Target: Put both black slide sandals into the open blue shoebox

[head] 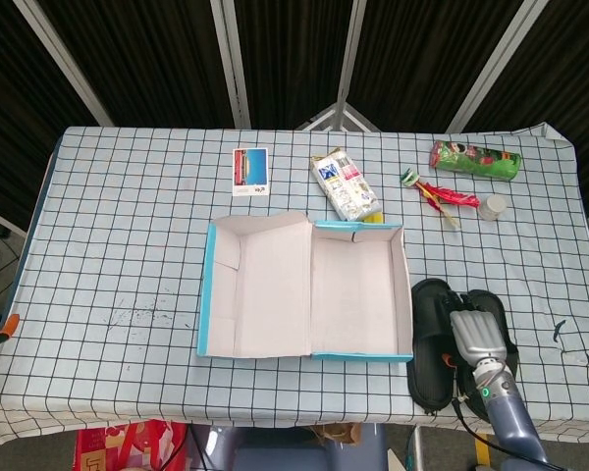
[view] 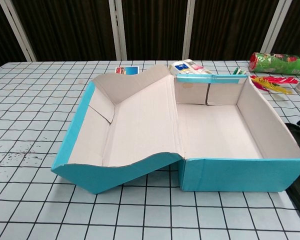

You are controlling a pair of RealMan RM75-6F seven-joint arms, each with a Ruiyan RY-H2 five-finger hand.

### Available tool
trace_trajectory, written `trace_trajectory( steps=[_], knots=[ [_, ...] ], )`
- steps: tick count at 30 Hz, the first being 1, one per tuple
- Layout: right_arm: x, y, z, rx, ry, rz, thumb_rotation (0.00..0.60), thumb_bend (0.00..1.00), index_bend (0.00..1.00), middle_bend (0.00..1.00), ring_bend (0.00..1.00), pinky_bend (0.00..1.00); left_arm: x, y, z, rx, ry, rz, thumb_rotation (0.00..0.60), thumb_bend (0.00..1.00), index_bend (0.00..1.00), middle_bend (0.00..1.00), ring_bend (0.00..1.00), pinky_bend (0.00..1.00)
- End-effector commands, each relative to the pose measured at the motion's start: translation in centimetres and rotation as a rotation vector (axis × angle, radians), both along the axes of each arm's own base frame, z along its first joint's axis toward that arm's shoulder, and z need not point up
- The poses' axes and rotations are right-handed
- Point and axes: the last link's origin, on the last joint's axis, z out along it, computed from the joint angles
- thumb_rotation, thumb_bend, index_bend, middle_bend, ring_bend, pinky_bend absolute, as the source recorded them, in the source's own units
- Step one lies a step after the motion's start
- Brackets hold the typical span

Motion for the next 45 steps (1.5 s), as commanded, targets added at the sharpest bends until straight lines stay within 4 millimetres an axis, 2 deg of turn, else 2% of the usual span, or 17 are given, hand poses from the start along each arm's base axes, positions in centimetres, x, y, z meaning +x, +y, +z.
trace_trajectory(
  steps=[1,6,14,16,18,22,25,29,36,45],
  knots=[
    [0.5,-0.9,-1.1,0.004,0.001,0.009,0.600,0.20,0.05,0.07,0.06,0.20,0.0,0.2,-0.2,-0.018,-0.010,-0.009,0.600,0.37,0.05,0.00,0.00,0.13],
    [1.2,-1.5,-2.2,0.003,-0.006,0.029,0.600,0.20,0.05,0.07,0.06,0.20,0.4,0.1,-0.2,-0.022,-0.021,-0.036,0.600,0.37,0.05,0.00,0.00,0.13],
    [1.3,-2.9,-2.3,0.003,0.017,0.025,0.600,0.20,0.08,0.07,0.07,0.20,0.2,-0.1,0.5,0.007,-0.026,-0.033,0.600,0.37,0.05,0.00,0.00,0.13],
    [1.2,-3.1,-2.5,0.012,0.020,0.023,0.600,0.20,0.19,0.14,0.14,0.20,0.1,-0.1,0.7,0.012,-0.027,-0.029,0.600,0.37,0.05,0.00,0.00,0.13],
    [1.2,-3.2,-2.7,0.028,0.019,0.025,0.600,0.25,0.30,0.24,0.25,0.22,0.0,-0.1,0.8,0.017,-0.027,-0.027,0.600,0.37,0.05,0.00,0.00,0.13],
    [1.5,-3.2,-3.4,0.075,0.001,0.028,0.600,0.46,0.48,0.40,0.44,0.35,0.0,-0.2,0.8,0.021,-0.027,-0.024,0.600,0.37,0.05,0.00,0.00,0.13],
    [1.6,-3.3,-3.6,0.091,-0.008,0.034,0.600,0.57,0.56,0.47,0.51,0.41,0.0,-0.2,0.8,0.021,-0.027,-0.022,0.600,0.37,0.05,0.00,0.00,0.13],
    [1.8,-3.5,-3.2,0.085,-0.031,0.041,0.600,0.62,0.60,0.51,0.54,0.43,-0.1,-0.2,0.9,0.025,-0.027,-0.017,0.600,0.37,0.05,0.00,0.00,0.13],
    [2.8,-4.3,-0.4,0.005,-0.057,0.096,0.600,0.62,0.61,0.52,0.54,0.43,-0.2,-0.2,1.0,0.028,-0.028,-0.011,0.600,0.37,0.05,0.00,0.00,0.13],
    [4.0,-6.1,7.3,-0.184,-0.018,0.164,0.600,0.62,0.61,0.52,0.54,0.42,-0.2,-0.2,1.1,0.032,-0.025,-0.006,0.600,0.37,0.05,0.00,0.00,0.13]
  ],
)
